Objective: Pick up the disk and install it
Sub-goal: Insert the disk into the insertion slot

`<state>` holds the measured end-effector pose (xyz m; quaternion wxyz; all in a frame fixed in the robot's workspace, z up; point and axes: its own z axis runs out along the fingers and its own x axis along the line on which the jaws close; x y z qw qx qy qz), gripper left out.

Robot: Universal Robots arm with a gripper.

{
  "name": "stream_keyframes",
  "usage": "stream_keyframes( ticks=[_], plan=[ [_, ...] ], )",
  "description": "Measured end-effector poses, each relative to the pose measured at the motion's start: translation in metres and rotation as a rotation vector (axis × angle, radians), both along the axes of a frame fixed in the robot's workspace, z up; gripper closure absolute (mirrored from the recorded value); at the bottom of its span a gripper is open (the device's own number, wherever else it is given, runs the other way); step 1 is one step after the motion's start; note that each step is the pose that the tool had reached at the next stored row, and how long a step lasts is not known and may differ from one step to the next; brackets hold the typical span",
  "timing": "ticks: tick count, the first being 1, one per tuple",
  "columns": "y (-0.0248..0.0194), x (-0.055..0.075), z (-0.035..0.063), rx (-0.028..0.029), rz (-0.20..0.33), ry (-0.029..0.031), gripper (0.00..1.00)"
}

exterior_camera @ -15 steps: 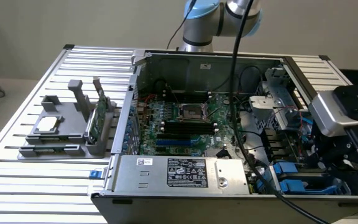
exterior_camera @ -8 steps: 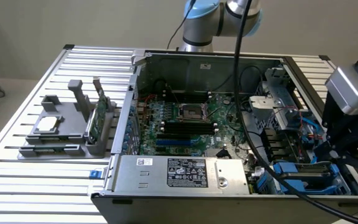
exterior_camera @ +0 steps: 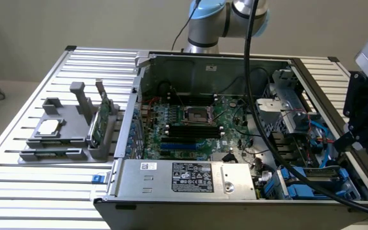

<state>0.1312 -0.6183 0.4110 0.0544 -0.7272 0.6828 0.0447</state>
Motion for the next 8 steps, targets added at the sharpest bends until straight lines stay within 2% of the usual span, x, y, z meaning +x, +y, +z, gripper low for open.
stream_keyframes(
  ticks=[8],
  plan=[
    [0.0,0.0,0.0,0.0,0.0,0.0,0.89]
  ],
)
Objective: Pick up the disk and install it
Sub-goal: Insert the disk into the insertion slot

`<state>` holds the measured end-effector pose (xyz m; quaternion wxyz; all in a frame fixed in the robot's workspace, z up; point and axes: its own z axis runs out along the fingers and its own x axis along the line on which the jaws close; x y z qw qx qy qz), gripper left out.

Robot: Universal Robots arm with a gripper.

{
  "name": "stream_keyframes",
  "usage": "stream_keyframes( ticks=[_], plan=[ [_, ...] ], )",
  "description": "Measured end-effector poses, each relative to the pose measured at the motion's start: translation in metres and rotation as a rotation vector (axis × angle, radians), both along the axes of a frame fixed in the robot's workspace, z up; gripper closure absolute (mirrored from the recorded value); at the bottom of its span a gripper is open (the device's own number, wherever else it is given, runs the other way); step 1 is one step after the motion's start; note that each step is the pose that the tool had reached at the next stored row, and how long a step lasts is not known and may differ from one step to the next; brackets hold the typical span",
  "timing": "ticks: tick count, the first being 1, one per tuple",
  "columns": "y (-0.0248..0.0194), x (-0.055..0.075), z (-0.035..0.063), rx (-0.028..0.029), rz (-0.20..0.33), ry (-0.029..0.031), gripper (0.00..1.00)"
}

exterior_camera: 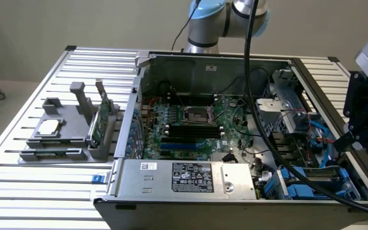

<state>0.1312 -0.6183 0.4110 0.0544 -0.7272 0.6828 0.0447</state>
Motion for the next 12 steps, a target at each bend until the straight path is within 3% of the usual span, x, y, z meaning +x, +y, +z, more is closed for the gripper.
stream_keyframes(
  ticks=[5,12],
  plan=[
    [0.0003,0.0004,0.0,0.0,-0.002,0.0001,0.89],
    [0.0003,0.0005,-0.0007,0.0,-0.12,0.0001,0.89]
  ],
)
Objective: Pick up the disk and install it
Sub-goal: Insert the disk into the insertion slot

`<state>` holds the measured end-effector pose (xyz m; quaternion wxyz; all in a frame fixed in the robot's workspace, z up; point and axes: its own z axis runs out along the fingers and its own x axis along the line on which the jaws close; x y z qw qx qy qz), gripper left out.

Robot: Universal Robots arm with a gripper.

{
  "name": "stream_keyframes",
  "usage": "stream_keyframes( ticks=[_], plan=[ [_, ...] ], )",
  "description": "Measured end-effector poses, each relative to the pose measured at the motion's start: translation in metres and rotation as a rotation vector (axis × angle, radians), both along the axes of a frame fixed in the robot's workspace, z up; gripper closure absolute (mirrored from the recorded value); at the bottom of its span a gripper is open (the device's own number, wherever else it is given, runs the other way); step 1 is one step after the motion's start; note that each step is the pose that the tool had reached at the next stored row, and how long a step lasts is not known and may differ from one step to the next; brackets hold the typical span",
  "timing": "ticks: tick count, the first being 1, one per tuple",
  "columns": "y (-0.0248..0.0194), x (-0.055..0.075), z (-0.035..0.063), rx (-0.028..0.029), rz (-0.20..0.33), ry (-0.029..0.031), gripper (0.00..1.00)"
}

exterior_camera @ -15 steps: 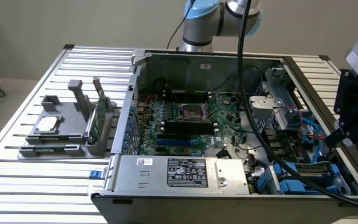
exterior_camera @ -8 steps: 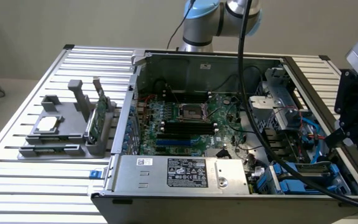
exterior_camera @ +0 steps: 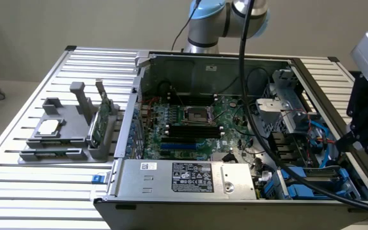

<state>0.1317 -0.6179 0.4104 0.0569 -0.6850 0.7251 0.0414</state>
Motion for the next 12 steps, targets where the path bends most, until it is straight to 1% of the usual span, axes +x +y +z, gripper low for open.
stream_keyframes(
  ticks=[12],
  plan=[
    [0.0,0.0,-0.0018,0.0001,-0.217,0.0,0.89]
  ],
)
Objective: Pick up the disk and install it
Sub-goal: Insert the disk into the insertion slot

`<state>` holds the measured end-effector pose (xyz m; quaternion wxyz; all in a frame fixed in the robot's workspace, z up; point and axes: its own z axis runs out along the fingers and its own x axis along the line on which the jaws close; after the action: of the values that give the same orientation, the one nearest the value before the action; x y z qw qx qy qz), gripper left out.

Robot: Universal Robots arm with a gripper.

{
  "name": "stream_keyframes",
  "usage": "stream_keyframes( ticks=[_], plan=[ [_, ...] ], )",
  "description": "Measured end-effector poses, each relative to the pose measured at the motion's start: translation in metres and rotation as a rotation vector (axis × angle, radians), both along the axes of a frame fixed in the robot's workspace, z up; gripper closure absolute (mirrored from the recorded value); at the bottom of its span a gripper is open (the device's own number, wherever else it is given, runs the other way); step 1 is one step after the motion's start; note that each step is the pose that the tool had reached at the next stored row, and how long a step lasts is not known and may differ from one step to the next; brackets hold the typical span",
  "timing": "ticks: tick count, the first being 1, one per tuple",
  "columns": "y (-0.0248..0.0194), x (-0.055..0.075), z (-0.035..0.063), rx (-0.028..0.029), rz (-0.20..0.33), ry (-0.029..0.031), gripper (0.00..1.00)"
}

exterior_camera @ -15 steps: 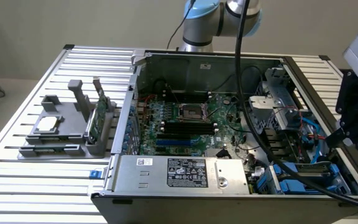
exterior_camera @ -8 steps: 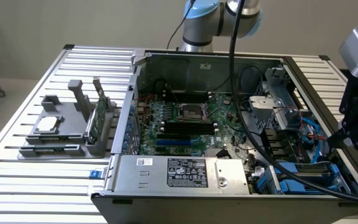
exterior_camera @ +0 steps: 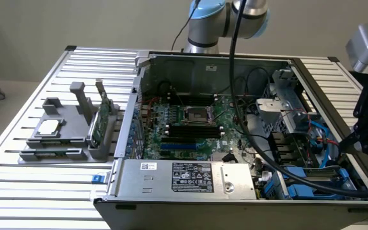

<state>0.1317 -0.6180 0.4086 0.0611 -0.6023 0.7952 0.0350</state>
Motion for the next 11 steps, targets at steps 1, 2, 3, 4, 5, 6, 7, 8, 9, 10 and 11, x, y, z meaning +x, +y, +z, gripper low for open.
stream_keyframes(
  ticks=[1,2,3,4,5,6,7,8,9,10,11],
  plan=[
    [0.0,0.0,-0.0001,-0.0001,-0.02,0.0,0.89],
    [0.0,0.0,-0.0003,-0.0001,-0.038,0.0,0.89],
    [0.0,0.0,-0.0005,0.0,-0.056,-0.0001,0.89],
    [0.0,0.0,-0.0006,-0.0001,-0.074,0.0,0.89],
    [0.0,0.0,-0.0009,-0.0001,-0.092,-0.0001,0.89],
    [0.0,0.0,-0.0013,0.0,-0.11,0.0,0.89],
    [0.0,0.0,-0.0018,0.0,-0.128,-0.0001,0.89],
    [0.0,0.0,-0.0025,-0.0001,-0.147,-0.0001,0.89],
    [0.0,0.0,-0.0035,-0.0001,-0.165,0.0,0.89],
    [0.0,0.0,-0.0045,-0.0001,-0.183,0.0,0.89],
    [0.0,0.0,-0.0053,-0.0001,-0.201,0.0,0.89]
  ],
)
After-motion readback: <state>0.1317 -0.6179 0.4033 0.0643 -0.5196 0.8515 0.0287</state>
